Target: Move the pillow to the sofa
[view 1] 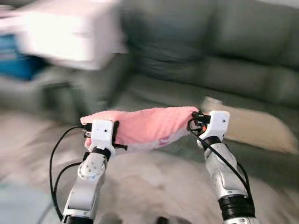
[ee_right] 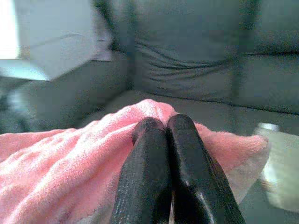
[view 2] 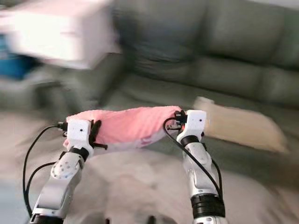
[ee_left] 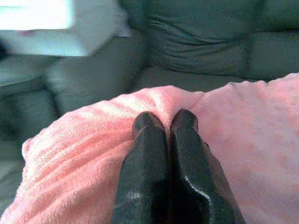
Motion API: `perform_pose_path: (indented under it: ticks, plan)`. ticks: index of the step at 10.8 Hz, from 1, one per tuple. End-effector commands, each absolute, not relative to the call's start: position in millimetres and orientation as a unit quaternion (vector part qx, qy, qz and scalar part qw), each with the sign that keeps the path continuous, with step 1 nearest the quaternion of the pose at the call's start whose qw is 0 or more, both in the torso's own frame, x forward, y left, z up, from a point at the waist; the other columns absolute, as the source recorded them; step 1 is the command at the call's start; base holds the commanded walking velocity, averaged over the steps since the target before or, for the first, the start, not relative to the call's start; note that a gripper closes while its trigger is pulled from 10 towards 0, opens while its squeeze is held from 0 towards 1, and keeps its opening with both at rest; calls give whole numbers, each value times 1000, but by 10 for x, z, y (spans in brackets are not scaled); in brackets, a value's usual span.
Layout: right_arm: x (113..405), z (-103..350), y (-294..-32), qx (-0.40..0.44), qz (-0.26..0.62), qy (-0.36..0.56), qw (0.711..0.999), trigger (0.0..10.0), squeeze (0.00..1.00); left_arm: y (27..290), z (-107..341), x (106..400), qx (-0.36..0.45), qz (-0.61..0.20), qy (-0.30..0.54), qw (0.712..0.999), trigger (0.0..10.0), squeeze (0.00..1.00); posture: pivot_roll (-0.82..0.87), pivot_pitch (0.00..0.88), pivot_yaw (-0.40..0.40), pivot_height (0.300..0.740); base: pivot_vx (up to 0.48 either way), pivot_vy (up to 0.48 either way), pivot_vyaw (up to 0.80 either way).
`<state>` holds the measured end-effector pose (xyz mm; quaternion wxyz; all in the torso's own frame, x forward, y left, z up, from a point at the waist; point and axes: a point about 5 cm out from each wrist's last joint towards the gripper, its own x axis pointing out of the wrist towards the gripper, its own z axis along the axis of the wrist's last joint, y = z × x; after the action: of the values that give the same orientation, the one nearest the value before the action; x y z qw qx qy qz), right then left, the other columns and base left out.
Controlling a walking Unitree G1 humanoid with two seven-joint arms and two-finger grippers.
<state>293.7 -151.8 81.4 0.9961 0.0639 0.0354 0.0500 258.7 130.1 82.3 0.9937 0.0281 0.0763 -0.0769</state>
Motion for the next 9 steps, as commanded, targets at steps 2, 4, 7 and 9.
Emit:
perform_pose_path:
  ticks: [2, 4, 7, 9]
  plan:
    - [2957, 855, -1476, 63, 59, 26, 996, 10000, 0, 1294, 888, 2594, 33, -83, 63, 994, 10000, 0, 72, 0, -67, 740, 0, 480, 0]
    - [2964, 841, -1460, 67, 58, 29, 996, 10000, 0, 1284, 874, 2595, 35, -84, 66, 994, 10000, 0, 74, 0, -71, 740, 0, 480, 0]
    - [2996, 854, -1468, 68, 52, 29, 996, 10000, 0, 1218, 915, 2598, 43, -90, 54, 994, 10000, 0, 73, 0, -71, 740, 0, 84, 0]
    - [2994, 845, -1471, 68, 48, 29, 996, 10000, 0, 1238, 948, 2609, 44, -84, 41, 995, 10000, 0, 75, 0, -70, 740, 0, 0, 0]
